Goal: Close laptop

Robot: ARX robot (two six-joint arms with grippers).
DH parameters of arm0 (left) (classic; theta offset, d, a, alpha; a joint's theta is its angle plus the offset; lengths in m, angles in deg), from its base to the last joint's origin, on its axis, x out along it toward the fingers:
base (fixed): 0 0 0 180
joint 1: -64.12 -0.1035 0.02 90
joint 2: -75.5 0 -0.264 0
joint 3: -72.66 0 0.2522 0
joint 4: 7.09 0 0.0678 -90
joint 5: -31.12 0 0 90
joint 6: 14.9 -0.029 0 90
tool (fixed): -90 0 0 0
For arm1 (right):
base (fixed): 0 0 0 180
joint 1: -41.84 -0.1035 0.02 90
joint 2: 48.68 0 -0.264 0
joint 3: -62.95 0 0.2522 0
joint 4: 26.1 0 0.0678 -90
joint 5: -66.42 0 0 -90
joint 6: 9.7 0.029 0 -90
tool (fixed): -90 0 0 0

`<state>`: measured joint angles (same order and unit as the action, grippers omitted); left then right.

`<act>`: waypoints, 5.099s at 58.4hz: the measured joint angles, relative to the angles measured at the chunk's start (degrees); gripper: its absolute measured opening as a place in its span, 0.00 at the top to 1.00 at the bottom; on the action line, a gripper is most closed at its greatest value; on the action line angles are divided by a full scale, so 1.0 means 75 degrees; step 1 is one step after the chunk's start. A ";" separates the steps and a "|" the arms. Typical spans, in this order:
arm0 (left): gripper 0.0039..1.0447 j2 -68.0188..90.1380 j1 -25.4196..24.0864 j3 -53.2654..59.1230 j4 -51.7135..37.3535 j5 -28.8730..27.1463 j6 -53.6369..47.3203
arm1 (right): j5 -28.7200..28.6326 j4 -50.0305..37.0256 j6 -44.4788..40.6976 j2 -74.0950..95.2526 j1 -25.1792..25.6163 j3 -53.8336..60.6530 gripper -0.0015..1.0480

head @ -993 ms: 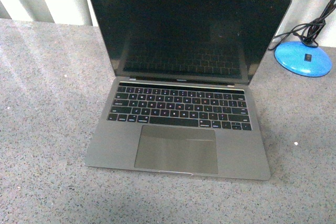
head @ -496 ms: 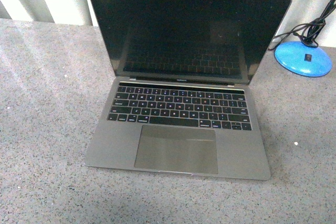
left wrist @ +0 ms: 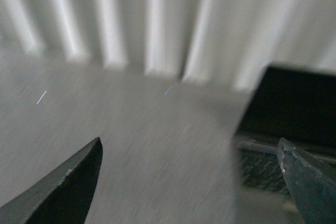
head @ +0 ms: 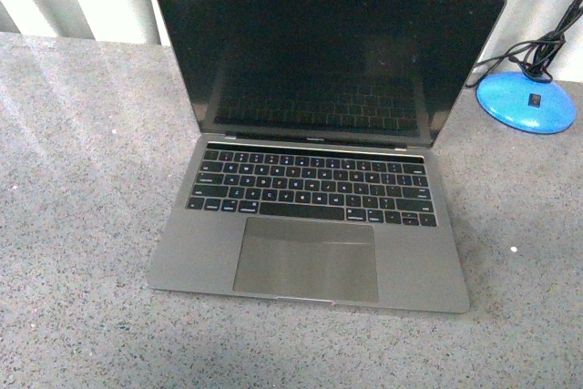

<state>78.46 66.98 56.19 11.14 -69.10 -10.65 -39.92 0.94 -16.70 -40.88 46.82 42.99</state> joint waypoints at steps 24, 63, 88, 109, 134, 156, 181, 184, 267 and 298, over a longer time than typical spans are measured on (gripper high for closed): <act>0.06 0.2413 0.1798 -0.0857 0.2194 -0.6508 0.3879 | -0.1134 0.0761 -0.1886 0.1139 0.0219 -0.0213 0.10; 0.06 0.4205 0.1058 -0.0848 -0.1029 -0.5015 0.2430 | -0.1008 -0.1562 -0.2856 0.3759 0.0484 -0.0621 0.10; 0.06 0.5397 -0.0187 -0.0714 -0.3197 -0.3631 0.1032 | -0.1154 -0.3914 -0.3013 0.6309 0.0533 -0.1096 0.10; 0.06 0.7338 -0.0781 -0.1215 -0.5219 -0.2296 0.0108 | -0.1061 -0.5528 -0.2806 0.7565 0.0297 -0.1649 0.10; 0.06 1.0631 -0.0391 -0.4470 -0.6169 -0.0819 -0.1055 | -0.0166 -0.5383 -0.2602 0.9661 -0.0539 -0.4065 0.10; 0.49 1.1765 0.0583 -0.5933 -0.5470 0.0050 -0.1291 | 0.0032 -0.5388 -0.2786 1.0961 -0.0994 -0.5004 0.65; 0.97 1.2563 0.1026 -0.7090 -0.4739 0.1011 -0.1580 | -0.0122 -0.4890 -0.3625 1.1596 -0.1180 -0.5858 0.99; 0.97 1.2703 0.1061 -0.7222 -0.4739 0.1052 -0.1603 | -0.0117 -0.4858 -0.3684 1.1686 -0.1201 -0.5945 0.99; 0.97 1.4149 0.1935 -0.8440 -0.3273 0.1373 -0.0638 | 0.0163 -0.4354 -0.3923 1.3272 -0.2104 -0.7676 0.99; 0.97 1.4152 0.2194 -0.8367 -0.3244 0.1367 -0.0659 | 0.0160 -0.4593 -0.3841 1.3263 -0.2119 -0.7291 0.99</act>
<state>184.59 83.43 -6.56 -13.19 -58.85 -15.59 -38.72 -33.50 -45.51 58.59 30.93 -11.69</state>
